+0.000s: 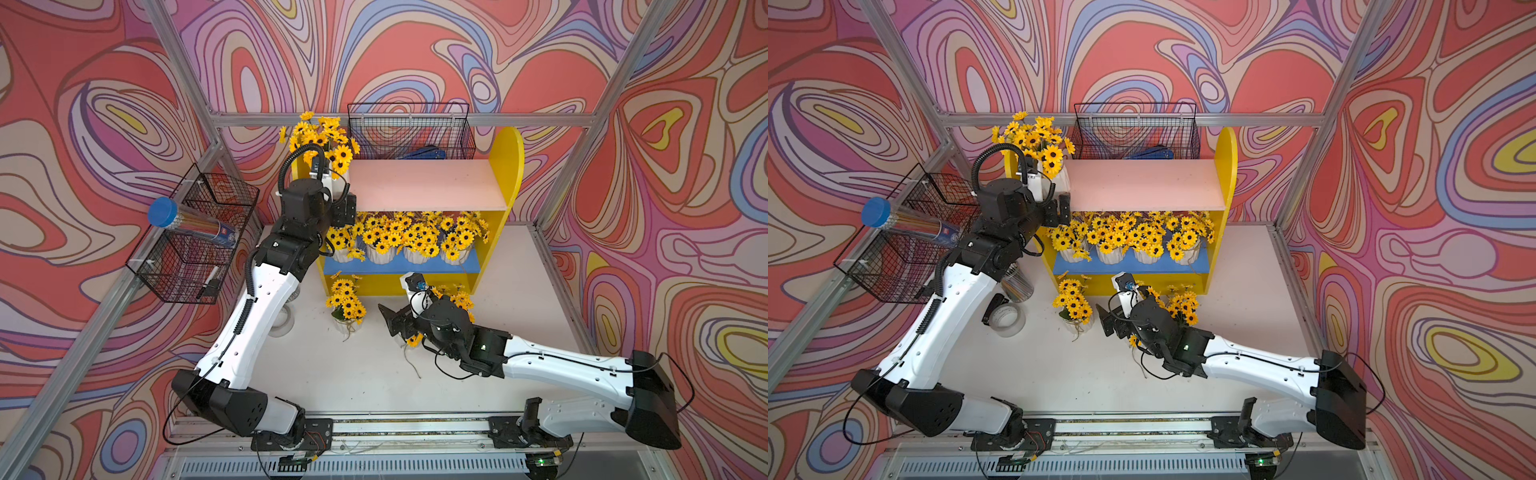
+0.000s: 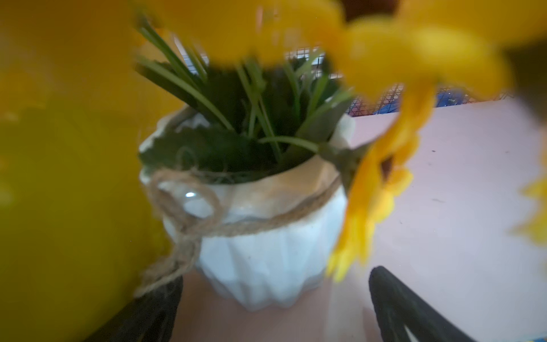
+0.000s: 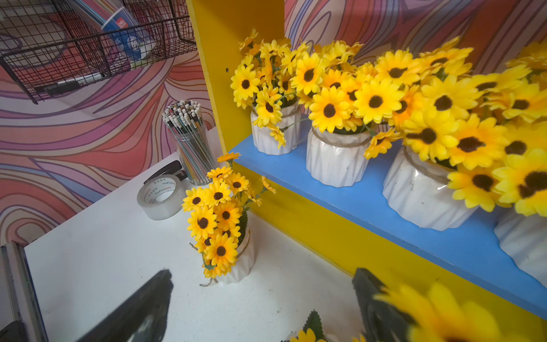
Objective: Take the sunflower pots off the shelves
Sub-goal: Pick up the sunflower pot from the shelf.
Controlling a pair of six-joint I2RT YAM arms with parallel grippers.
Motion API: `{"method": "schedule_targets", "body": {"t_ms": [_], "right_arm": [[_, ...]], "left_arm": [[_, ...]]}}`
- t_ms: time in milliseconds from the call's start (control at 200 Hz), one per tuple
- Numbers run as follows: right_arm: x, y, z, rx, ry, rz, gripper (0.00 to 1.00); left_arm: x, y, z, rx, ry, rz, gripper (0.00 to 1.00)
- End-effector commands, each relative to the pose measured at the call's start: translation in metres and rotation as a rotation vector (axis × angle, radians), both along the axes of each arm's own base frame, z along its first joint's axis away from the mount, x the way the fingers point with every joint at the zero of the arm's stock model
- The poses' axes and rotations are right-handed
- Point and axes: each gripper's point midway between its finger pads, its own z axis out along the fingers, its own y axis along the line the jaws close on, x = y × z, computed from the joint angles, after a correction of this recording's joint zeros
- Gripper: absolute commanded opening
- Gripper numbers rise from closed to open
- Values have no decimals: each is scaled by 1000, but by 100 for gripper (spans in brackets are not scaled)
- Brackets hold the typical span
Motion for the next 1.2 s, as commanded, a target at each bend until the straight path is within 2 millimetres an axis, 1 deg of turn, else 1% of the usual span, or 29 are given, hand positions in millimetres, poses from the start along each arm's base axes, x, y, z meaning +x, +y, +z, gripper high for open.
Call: {"method": "schedule_targets", "body": {"t_ms": [0, 190, 195, 215, 280, 386, 566, 711, 791, 926, 1017, 1107, 1197], "right_arm": [[2, 1, -5, -10, 0, 9, 98], [3, 1, -6, -9, 4, 13, 98], [3, 1, -6, -9, 3, 14, 98], [3, 1, -6, -9, 3, 11, 98], [4, 2, -7, -9, 4, 19, 98], [4, 3, -7, -10, 5, 25, 98], [5, 5, -11, -16, 10, 37, 98], [4, 8, -10, -8, 12, 46, 98], [4, 8, -10, -8, 13, 49, 98], [5, 11, -11, -10, 14, 56, 98], [5, 14, -11, -10, 16, 64, 98], [6, 15, -12, -8, 18, 66, 98], [5, 17, -10, 0, 18, 73, 98]], "left_arm": [[8, -8, 1, -13, -35, -39, 100], [14, -4, -4, -21, -35, -29, 100], [15, -4, 0, -25, -50, -28, 100], [16, -3, 4, -30, -67, -25, 100], [19, -1, 3, -35, -72, -16, 100], [23, -2, 4, -40, -83, -25, 100], [27, 0, 12, -38, -99, -12, 100], [24, 2, 18, -61, -112, -4, 100], [17, 1, 20, -73, -118, -16, 100], [7, 5, 28, -65, -139, -13, 100], [0, 5, 37, -77, -159, -28, 100], [2, 7, 40, -53, -159, -16, 100], [3, 4, 44, -56, -160, -31, 100]]}}
